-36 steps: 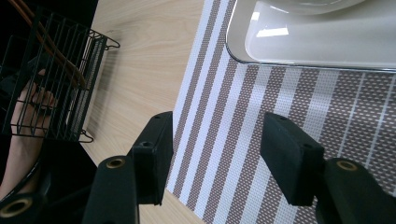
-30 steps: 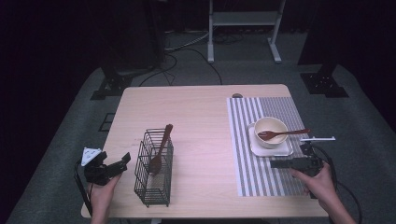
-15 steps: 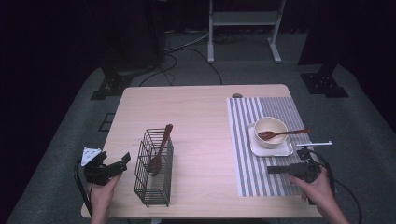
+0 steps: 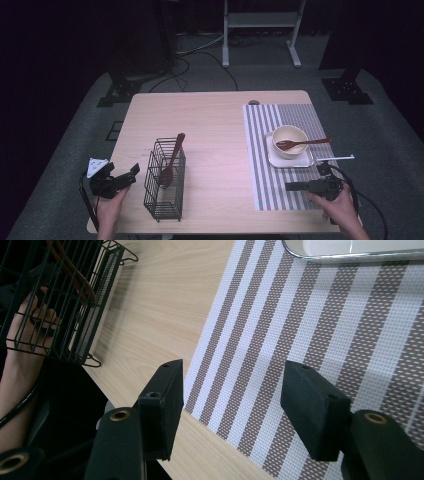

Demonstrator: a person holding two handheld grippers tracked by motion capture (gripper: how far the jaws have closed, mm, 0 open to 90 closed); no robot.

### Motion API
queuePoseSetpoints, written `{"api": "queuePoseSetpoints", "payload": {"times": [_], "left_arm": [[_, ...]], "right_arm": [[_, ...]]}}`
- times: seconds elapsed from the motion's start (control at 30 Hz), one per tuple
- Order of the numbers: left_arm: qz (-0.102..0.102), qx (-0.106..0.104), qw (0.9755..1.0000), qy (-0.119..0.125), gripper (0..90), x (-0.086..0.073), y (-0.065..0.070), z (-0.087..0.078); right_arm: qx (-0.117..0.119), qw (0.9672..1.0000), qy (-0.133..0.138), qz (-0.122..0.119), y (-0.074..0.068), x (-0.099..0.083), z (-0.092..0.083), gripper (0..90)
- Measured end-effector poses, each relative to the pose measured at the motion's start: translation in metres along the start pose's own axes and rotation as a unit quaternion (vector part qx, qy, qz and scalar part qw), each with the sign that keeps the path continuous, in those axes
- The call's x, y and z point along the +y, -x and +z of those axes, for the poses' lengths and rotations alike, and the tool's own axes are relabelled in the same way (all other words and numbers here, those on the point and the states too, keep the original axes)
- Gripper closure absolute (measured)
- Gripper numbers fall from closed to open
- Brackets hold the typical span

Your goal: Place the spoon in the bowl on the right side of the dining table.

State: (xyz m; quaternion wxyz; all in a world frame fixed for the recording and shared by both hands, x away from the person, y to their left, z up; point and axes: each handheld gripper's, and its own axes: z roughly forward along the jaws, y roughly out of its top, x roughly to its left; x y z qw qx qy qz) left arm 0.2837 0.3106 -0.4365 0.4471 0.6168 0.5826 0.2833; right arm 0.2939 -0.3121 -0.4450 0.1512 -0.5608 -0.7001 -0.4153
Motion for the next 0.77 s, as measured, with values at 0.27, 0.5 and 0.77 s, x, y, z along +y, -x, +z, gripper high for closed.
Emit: {"api": "queuePoseSetpoints", "payload": {"times": [0.27, 0.5, 0.77], "left_arm": [[0.0, 0.0, 1.0, 0.0, 1.6, 0.0, 0.0, 0.0], [0.0, 0.0, 1.0, 0.0, 1.6, 0.0, 0.0, 0.0], [0.0, 0.001, 1.0, 0.001, 1.6, 0.001, -0.001, -0.001]], "right_arm": [[-0.003, 1.0, -0.006, -0.007, -0.004, -0.005, 0.001, 40.6], [-0.004, 0.9999, -0.005, -0.01, -0.006, -0.01, 0.001, 40.6], [0.002, 0.9999, -0.006, -0.01, -0.009, -0.018, 0.004, 40.3]]}}
